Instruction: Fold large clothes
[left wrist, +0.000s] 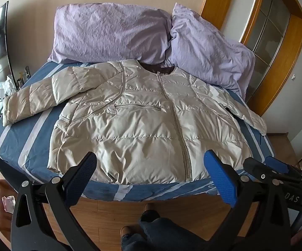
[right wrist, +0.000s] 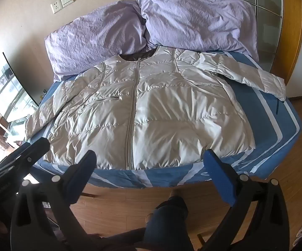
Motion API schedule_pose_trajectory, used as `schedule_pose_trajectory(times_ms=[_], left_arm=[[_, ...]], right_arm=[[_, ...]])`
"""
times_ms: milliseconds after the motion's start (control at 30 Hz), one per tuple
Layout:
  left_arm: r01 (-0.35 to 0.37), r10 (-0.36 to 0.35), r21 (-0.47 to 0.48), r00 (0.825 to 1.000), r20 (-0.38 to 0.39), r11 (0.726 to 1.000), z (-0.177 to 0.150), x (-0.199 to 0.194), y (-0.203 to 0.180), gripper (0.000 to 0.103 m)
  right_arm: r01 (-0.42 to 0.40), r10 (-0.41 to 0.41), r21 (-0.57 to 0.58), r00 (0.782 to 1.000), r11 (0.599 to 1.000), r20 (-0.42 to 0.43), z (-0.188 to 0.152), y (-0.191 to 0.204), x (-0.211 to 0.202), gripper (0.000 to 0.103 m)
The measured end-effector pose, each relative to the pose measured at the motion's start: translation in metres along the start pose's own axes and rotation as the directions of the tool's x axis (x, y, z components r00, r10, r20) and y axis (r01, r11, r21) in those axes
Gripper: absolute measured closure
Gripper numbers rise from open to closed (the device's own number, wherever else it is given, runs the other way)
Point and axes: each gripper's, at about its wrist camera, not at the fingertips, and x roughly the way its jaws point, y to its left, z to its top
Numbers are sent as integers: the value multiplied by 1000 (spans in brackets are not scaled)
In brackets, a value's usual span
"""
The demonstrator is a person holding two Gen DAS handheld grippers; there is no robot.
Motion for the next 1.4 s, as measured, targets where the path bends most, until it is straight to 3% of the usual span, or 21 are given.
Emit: schedule_pose_trajectory(times_ms=[1400], left_arm=[[0,0,-1,1000,-8,1000,0,0,0,1]], right_arm=[[0,0,2,1000,1000,-8,1,0,4,2]])
